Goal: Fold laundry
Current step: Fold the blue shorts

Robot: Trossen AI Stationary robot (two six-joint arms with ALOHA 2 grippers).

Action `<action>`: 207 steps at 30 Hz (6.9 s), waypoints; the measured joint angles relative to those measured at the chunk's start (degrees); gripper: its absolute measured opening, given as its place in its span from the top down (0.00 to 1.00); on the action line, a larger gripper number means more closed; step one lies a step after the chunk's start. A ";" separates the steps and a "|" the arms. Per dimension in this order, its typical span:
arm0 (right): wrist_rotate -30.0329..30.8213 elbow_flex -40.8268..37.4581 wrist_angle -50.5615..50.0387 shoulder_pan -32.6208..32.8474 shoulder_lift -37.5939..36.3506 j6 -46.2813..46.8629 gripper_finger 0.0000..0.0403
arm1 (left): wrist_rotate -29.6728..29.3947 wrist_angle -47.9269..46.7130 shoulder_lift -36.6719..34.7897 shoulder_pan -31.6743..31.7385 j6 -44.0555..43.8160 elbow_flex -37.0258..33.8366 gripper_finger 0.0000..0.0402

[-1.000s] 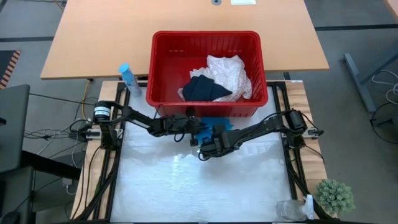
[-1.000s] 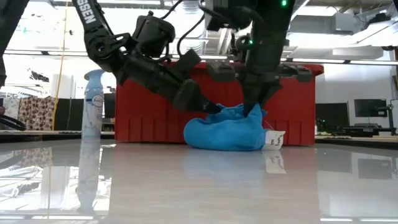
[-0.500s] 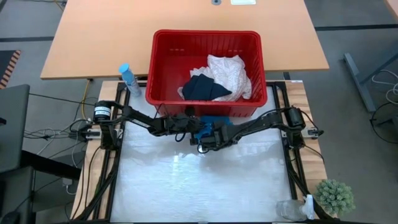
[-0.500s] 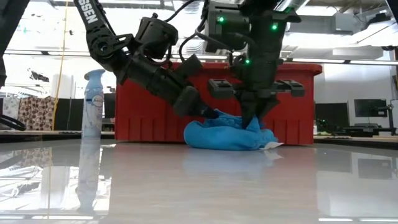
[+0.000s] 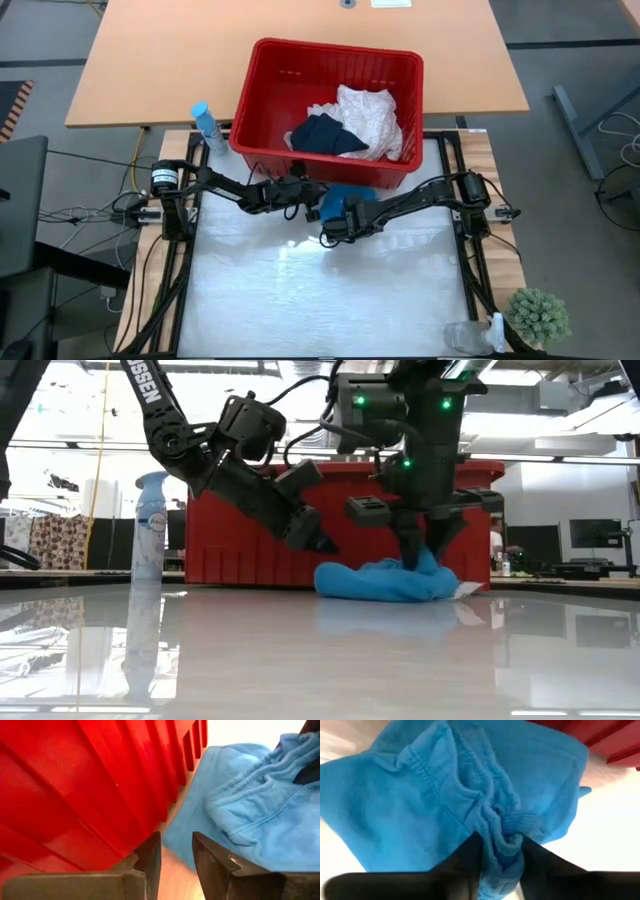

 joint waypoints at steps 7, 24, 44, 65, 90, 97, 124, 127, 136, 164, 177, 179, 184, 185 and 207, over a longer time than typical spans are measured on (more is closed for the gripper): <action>0.78 0.18 -1.30 -0.26 -0.58 -0.02 0.45 | 1.08 -0.69 -2.96 -0.28 -0.97 0.00 0.73; 4.81 5.62 -5.92 -5.39 -1.66 -16.55 0.43 | 9.62 -12.78 -11.20 -0.20 -9.05 0.09 0.73; 6.57 -7.45 15.38 5.33 -13.59 -19.83 0.58 | 42.97 -16.75 -27.59 2.47 -27.16 0.07 0.73; 4.05 -18.89 32.22 -5.20 -13.29 -28.03 0.94 | 42.08 -19.19 -33.93 2.43 -30.95 0.07 0.73; -0.88 -23.48 38.16 -8.52 -23.48 -34.08 0.94 | 38.71 -22.90 -33.93 2.43 -30.85 0.07 0.73; -3.97 -23.46 36.57 -3.21 -19.78 -29.37 0.96 | 38.59 -22.89 -33.91 2.43 -30.31 0.07 0.73; -3.05 -21.67 37.15 -10.14 -18.21 -36.69 0.92 | 32.65 -27.83 -33.89 2.40 -28.55 0.07 0.73; -5.82 -20.99 36.01 -11.03 -18.22 -38.38 0.92 | 31.46 -27.63 -33.87 2.42 -28.30 -0.03 0.73; -8.08 -16.74 23.01 -7.13 -18.69 -31.11 0.79 | 31.48 -27.68 -33.85 2.34 -27.79 -0.11 0.73; -6.52 -15.29 11.50 -8.52 -18.84 -16.32 0.38 | 32.83 -27.51 -33.85 2.36 -30.27 -0.15 0.73; -6.70 -18.92 18.00 -8.52 -18.60 -16.57 0.42 | 32.92 -27.51 -33.85 2.36 -30.90 -0.15 0.73; -6.64 -18.90 18.95 -8.52 -17.93 -16.68 0.44 | 32.96 -27.51 -33.85 2.36 -30.90 -0.15 0.73; -7.38 -18.89 19.96 -8.52 -16.73 -18.46 0.51 | 33.64 -27.51 -33.85 2.36 -30.92 -0.15 0.73; -7.59 -18.92 20.26 -8.52 -16.45 -18.97 0.53 | 33.64 -27.51 -33.85 2.36 -30.92 -0.15 0.73; -4.91 -13.04 21.62 -10.28 -16.04 -24.24 0.94 | 33.66 -27.53 -33.85 2.36 -31.00 -0.15 0.73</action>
